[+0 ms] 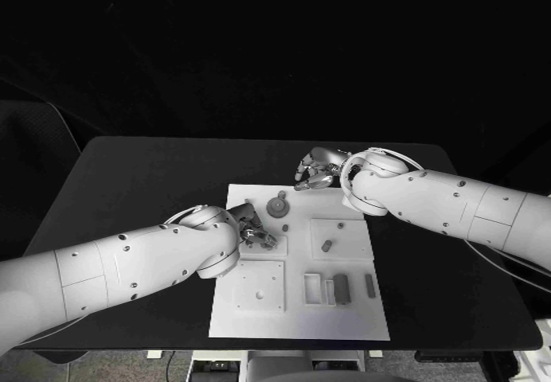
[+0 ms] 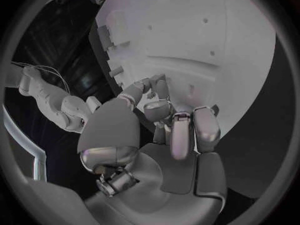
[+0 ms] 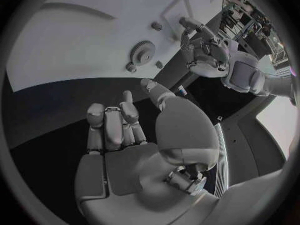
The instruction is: Assemble the parts on the task board
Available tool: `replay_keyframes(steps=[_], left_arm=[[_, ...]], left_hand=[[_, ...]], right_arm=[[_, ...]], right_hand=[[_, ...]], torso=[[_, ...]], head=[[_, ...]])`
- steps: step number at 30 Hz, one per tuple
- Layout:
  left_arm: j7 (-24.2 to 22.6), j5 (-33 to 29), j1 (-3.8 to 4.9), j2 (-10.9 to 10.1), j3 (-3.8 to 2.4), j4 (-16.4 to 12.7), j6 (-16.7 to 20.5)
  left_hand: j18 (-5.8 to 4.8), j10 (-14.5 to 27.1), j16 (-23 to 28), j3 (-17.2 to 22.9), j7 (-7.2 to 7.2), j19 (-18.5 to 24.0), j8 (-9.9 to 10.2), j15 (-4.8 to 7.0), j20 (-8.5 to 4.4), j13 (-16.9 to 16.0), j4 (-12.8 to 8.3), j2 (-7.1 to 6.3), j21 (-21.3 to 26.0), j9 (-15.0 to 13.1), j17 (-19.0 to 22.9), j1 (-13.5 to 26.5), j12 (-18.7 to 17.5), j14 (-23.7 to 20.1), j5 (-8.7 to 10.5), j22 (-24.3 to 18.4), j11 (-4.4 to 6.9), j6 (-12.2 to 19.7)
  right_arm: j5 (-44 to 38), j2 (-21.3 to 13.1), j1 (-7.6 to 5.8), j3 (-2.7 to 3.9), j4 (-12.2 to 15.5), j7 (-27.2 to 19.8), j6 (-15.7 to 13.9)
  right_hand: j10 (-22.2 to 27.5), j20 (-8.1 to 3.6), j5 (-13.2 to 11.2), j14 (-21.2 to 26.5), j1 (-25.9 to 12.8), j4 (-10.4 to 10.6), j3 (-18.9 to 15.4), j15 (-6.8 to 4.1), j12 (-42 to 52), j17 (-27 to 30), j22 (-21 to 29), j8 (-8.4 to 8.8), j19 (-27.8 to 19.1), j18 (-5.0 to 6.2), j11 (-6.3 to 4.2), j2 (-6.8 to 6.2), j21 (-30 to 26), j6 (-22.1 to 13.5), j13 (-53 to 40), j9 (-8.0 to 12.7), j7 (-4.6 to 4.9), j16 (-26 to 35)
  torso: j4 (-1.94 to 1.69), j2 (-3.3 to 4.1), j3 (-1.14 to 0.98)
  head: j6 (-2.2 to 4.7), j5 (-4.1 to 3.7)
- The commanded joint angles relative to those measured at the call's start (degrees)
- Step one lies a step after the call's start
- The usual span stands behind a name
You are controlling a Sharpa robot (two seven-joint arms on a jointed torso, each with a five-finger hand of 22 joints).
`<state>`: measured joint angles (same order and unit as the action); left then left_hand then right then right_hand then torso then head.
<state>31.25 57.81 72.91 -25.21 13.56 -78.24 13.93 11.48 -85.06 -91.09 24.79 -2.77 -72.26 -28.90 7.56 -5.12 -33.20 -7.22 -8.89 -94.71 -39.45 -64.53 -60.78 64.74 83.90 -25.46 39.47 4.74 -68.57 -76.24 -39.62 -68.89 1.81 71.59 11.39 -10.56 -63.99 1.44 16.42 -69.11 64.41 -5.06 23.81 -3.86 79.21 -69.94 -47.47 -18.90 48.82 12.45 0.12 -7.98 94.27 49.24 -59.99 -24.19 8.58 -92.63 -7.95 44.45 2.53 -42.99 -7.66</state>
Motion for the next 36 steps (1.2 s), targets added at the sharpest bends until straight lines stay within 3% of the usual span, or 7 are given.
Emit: replay_keyframes(steps=[1,36], left_arm=[[-0.31,0.97,-0.12,0.19,0.05,0.08,-1.79],[0.52,2.57,-0.35,1.10,0.05,1.41,-4.70]], left_hand=[[3.52,-3.61,0.25,-0.20,0.55,0.31,0.26,0.09,-0.15,0.06,-0.18,0.03,-7.34,0.24,0.06,-0.58,-0.27,5.98,0.04,0.05,0.59,-10.50],[3.52,-2.81,0.77,-1.69,-0.24,0.80,1.05,0.09,-0.05,0.23,1.14,0.04,-7.09,0.57,0.29,1.64,-0.55,5.38,0.94,0.06,0.28,-8.92]], right_arm=[[-0.31,0.00,0.03,0.01,0.08,-0.14,0.65],[-0.15,0.01,0.03,0.01,0.13,-0.25,0.66]], right_hand=[[-0.33,0.00,0.23,0.04,-0.54,0.12,0.19,-0.19,0.20,0.04,0.10,-0.09,-0.20,1.16,-0.19,-0.15,0.30,0.48,0.05,0.08,0.79,-0.17],[-0.34,0.00,0.23,-0.07,-0.69,0.19,0.21,-0.19,0.20,-0.06,0.11,-0.09,-0.20,1.16,-0.19,-0.12,0.31,0.49,0.07,0.09,0.80,-0.22]], torso=[[0.03,0.01,-0.03],[0.03,0.02,-0.02]], head=[[-0.04,-0.03],[-0.33,-0.16]])
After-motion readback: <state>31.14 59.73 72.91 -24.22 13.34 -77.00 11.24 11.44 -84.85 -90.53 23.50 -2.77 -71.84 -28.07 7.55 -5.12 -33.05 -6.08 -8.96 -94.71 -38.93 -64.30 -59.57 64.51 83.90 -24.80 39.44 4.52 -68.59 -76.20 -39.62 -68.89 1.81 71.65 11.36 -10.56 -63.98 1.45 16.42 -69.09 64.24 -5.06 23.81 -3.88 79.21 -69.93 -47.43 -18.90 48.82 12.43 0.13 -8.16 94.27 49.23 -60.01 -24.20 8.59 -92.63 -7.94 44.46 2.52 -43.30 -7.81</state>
